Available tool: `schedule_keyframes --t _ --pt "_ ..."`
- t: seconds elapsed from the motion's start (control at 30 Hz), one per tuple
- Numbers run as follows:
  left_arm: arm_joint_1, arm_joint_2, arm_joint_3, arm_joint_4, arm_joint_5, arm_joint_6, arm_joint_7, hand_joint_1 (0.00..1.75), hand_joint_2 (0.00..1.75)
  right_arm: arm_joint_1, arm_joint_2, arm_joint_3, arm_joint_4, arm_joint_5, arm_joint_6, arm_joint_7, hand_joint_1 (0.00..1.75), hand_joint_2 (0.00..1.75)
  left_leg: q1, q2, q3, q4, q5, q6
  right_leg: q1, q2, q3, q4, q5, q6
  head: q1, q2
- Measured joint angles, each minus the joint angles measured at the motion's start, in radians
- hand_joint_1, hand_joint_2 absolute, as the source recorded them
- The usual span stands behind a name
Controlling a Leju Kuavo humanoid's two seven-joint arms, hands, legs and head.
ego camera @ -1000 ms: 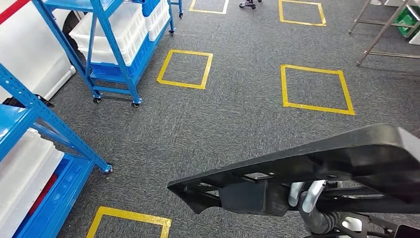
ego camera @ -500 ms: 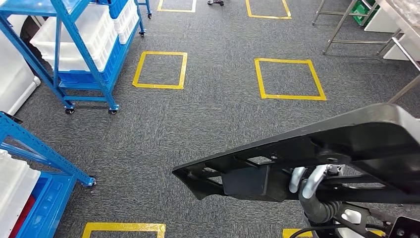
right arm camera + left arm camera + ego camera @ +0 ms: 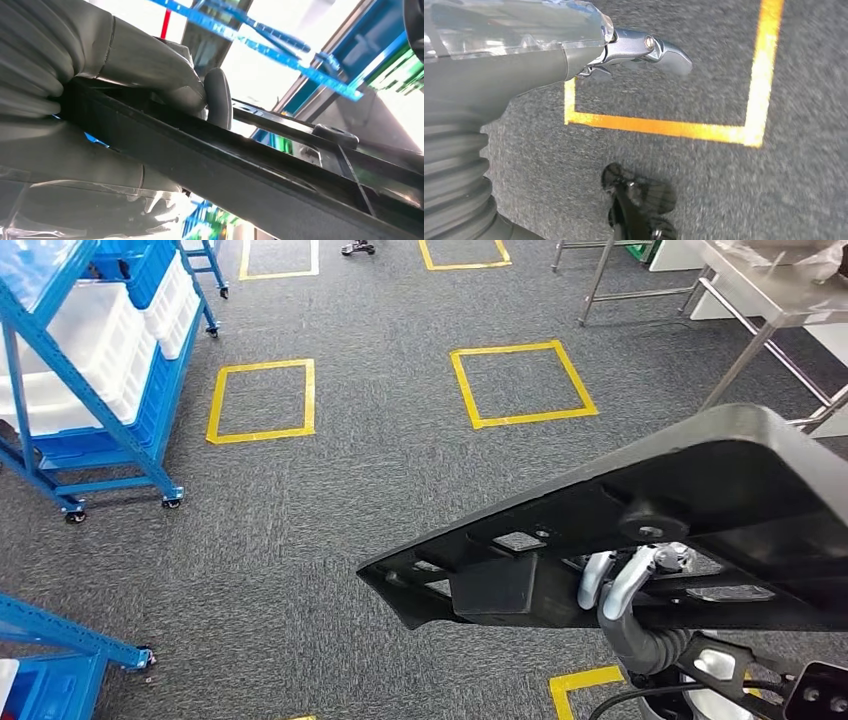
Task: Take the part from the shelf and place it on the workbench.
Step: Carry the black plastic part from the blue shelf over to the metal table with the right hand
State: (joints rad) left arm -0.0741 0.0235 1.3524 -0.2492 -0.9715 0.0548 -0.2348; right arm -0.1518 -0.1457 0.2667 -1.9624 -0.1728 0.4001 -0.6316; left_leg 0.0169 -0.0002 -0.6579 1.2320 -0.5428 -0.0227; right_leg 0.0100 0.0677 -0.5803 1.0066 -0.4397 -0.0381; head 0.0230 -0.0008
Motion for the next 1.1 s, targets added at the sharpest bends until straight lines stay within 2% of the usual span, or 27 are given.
schedule_keyframes --t 0.07,0.13,0.2,0.23,0.27,0.3,0.33,0.37,0.4,0.43,0.47,0.5,0.53,0.57,0.63,0.7,0.73,0.8,0.83,0.87,0.9,0.93,0.97,1.0,1.03,1.07,1.1 --pt "-0.001 -0.003 -0.004 0.001 0.001 -0.003 -0.001 0.00 1.75 0.010 -0.009 0.000 -0.008 -0.002 -0.005 -0.005 1.66 1.75 0.010 -0.045 0.054 -0.130 0.061 -0.006 -0.005 0.025 -0.005 0.017 -0.010 0.013 0.000 0.000" --pt "-0.001 -0.006 -0.005 0.002 0.004 -0.002 0.000 0.00 1.75 0.018 -0.018 0.000 -0.013 -0.005 -0.005 -0.009 1.66 1.75 0.013 -0.076 0.077 -0.185 0.072 -0.001 -0.008 0.047 -0.019 0.031 -0.015 0.027 0.000 0.000" --pt "-0.003 -0.008 -0.006 0.003 0.005 -0.002 0.000 0.00 1.75 0.028 -0.027 0.000 -0.018 -0.006 -0.005 -0.011 1.66 1.75 0.008 -0.057 0.077 -0.189 0.072 0.014 -0.012 0.068 -0.027 0.031 -0.013 0.039 -0.001 0.000" --pt "-0.004 -0.009 -0.008 0.003 0.005 -0.001 0.000 0.00 1.75 0.032 -0.031 0.000 -0.020 -0.007 -0.005 -0.012 1.66 1.75 0.008 -0.045 0.079 -0.193 0.074 0.021 -0.013 0.062 -0.030 0.036 -0.016 0.043 0.000 0.000" --pt "-0.006 -0.011 -0.008 0.003 0.006 -0.001 0.000 0.00 1.75 0.035 -0.036 0.000 -0.022 -0.007 -0.005 -0.014 1.66 1.75 0.008 -0.033 0.082 -0.197 0.076 0.028 -0.012 0.041 -0.040 0.055 -0.028 0.048 0.002 0.000" --pt "-0.006 -0.012 -0.009 0.003 0.006 -0.001 0.000 0.00 1.75 0.035 -0.039 0.000 -0.023 -0.007 -0.005 -0.016 1.66 1.75 0.008 -0.020 0.084 -0.201 0.077 0.034 -0.012 0.012 -0.059 0.095 -0.051 0.052 0.004 0.000" --pt "-0.005 -0.012 -0.009 0.003 0.006 -0.001 0.000 0.00 1.75 0.036 -0.042 0.000 -0.024 -0.007 -0.005 -0.018 1.66 1.75 0.005 -0.008 0.086 -0.203 0.076 0.039 -0.012 -0.023 -0.089 0.153 -0.080 0.056 0.006 0.000" --pt "-0.004 -0.012 -0.009 0.003 0.006 0.000 0.001 0.00 1.75 0.038 -0.044 0.000 -0.024 -0.008 -0.004 -0.020 1.66 1.75 0.003 0.005 0.087 -0.204 0.075 0.041 -0.014 -0.045 -0.124 0.220 -0.110 0.060 0.008 0.000" --pt "-0.003 -0.012 -0.009 0.003 0.007 0.003 0.004 0.00 1.75 0.040 -0.046 0.000 -0.024 -0.008 -0.003 -0.022 1.66 1.75 0.000 0.018 0.087 -0.204 0.073 0.042 -0.016 -0.056 -0.156 0.277 -0.130 0.062 0.008 0.000" --pt "-0.002 -0.012 -0.009 0.003 0.007 0.006 0.009 0.00 1.75 0.043 -0.048 0.000 -0.023 -0.008 -0.001 -0.024 1.66 1.75 -0.001 0.031 0.087 -0.204 0.071 0.043 -0.017 -0.061 -0.173 0.305 -0.132 0.063 0.008 0.000" --pt "-0.002 -0.012 -0.009 0.003 0.007 0.010 0.016 0.00 1.75 0.046 -0.049 0.000 -0.023 -0.009 0.001 -0.027 1.66 1.75 -0.002 0.044 0.089 -0.204 0.068 0.042 -0.018 -0.064 -0.169 0.294 -0.114 0.063 0.008 0.000" --pt "-0.002 -0.013 -0.009 0.003 0.006 0.013 0.023 0.00 1.75 0.049 -0.052 0.000 -0.022 -0.009 0.002 -0.030 1.66 1.75 -0.003 0.055 0.093 -0.204 0.065 0.042 -0.017 -0.069 -0.145 0.246 -0.083 0.060 0.008 0.000" --pt "-0.002 -0.014 -0.009 0.003 0.005 0.016 0.029 0.00 1.75 0.052 -0.054 0.000 -0.021 -0.009 0.002 -0.034 1.66 1.75 -0.003 0.066 0.098 -0.204 0.062 0.040 -0.014 -0.083 -0.107 0.173 -0.047 0.055 0.008 0.000" --pt "-0.002 -0.016 -0.009 0.004 0.005 0.017 0.032 0.00 1.75 0.054 -0.056 0.000 -0.021 -0.009 0.003 -0.037 1.66 1.75 -0.005 0.075 0.103 -0.204 0.058 0.036 -0.009 -0.102 -0.070 0.106 -0.023 0.049 0.007 0.000" --pt "-0.002 -0.020 -0.009 0.004 0.004 0.019 0.033 0.00 1.75 0.055 -0.060 0.000 -0.021 -0.010 0.007 -0.041 1.66 1.75 -0.007 0.091 0.111 -0.205 0.051 0.028 0.003 -0.126 -0.031 0.031 -0.007 0.036 0.007 0.000" --pt "-0.005 -0.024 -0.009 0.004 0.004 0.020 0.029 0.00 1.75 0.057 -0.064 -0.002 -0.021 -0.013 0.015 -0.041 1.66 1.75 -0.008 0.109 0.120 -0.210 0.046 0.018 0.009 -0.110 -0.029 0.021 -0.009 0.028 0.008 0.000" --pt "-0.007 -0.026 -0.010 0.004 0.004 0.020 0.026 0.00 1.75 0.058 -0.066 -0.003 -0.021 -0.015 0.019 -0.042 1.66 1.75 -0.007 0.106 0.124 -0.208 0.042 0.013 0.006 -0.100 -0.024 0.015 -0.007 0.023 0.007 0.000" --pt "-0.009 -0.029 -0.010 0.004 0.004 0.019 0.020 0.00 1.75 0.060 -0.068 -0.006 -0.020 -0.021 0.026 -0.046 1.66 1.75 -0.005 0.065 0.110 -0.163 0.013 0.006 -0.002 -0.081 -0.011 0.000 -0.002 0.012 0.006 0.000" --pt "-0.008 -0.031 -0.010 0.004 0.004 0.019 0.019 0.00 1.75 0.061 -0.068 -0.007 -0.020 -0.023 0.029 -0.049 1.66 1.75 -0.003 0.036 0.084 -0.109 -0.014 0.004 -0.005 -0.072 -0.006 -0.004 -0.001 0.007 0.006 0.000" --pt "-0.006 -0.031 -0.010 0.004 0.004 0.019 0.018 0.00 1.75 0.064 -0.069 -0.008 -0.019 -0.024 0.032 -0.053 1.66 1.75 -0.002 0.017 0.048 -0.040 -0.045 0.002 -0.006 -0.061 -0.005 -0.004 -0.002 0.004 0.006 0.000" --pt "-0.003 -0.032 -0.010 0.004 0.005 0.019 0.017 0.00 1.75 0.067 -0.069 -0.008 -0.019 -0.024 0.035 -0.057 1.66 1.75 -0.001 0.009 0.011 0.026 -0.068 0.000 -0.006 -0.048 -0.004 -0.003 -0.003 0.002 0.006 0.000" --pt "-0.001 -0.031 -0.010 0.004 0.005 0.020 0.015 0.00 1.75 0.071 -0.069 -0.009 -0.018 -0.023 0.037 -0.059 1.66 1.75 -0.001 0.007 -0.016 0.067 -0.073 -0.002 -0.006 -0.035 -0.003 -0.002 -0.004 0.002 0.006 0.000" --pt "0.000 -0.030 -0.010 0.004 0.006 0.022 0.013 0.00 1.75 0.075 -0.069 -0.010 -0.018 -0.022 0.039 -0.060 1.66 1.75 0.000 0.006 -0.026 0.072 -0.057 -0.004 -0.006 -0.020 -0.001 0.000 -0.006 0.003 0.006 0.000" --pt "0.000 -0.029 -0.010 0.004 0.007 0.023 0.010 0.00 1.75 0.078 -0.069 -0.011 -0.018 -0.020 0.040 -0.060 1.66 1.75 0.001 0.003 -0.016 0.036 -0.022 -0.005 -0.007 -0.006 0.002 0.002 -0.009 0.006 0.006 0.000" --pt "-0.001 -0.027 -0.010 0.004 0.008 0.024 0.006 0.00 1.75 0.081 -0.068 -0.012 -0.019 -0.018 0.039 -0.060 1.66 1.75 0.003 -0.005 0.008 -0.029 0.021 -0.006 -0.009 0.007 0.004 0.007 -0.013 0.009 0.006 0.000" --pt "-0.002 -0.024 -0.010 0.004 0.009 0.024 0.003 0.00 1.75 0.083 -0.066 -0.013 -0.019 -0.015 0.037 -0.060 1.66 1.75 0.005 -0.027 0.035 -0.095 0.053 -0.006 -0.010 0.019 0.004 0.014 -0.019 0.014 0.006 0.000" --pt "-0.002 -0.020 -0.010 0.004 0.010 0.025 0.001 0.00 1.75 0.084 -0.064 -0.013 -0.020 -0.012 0.034 -0.060 1.66 1.75 0.008 -0.049 0.057 -0.147 0.071 -0.005 -0.011 0.032 0.001 0.022 -0.024 0.020 0.006 0.000"
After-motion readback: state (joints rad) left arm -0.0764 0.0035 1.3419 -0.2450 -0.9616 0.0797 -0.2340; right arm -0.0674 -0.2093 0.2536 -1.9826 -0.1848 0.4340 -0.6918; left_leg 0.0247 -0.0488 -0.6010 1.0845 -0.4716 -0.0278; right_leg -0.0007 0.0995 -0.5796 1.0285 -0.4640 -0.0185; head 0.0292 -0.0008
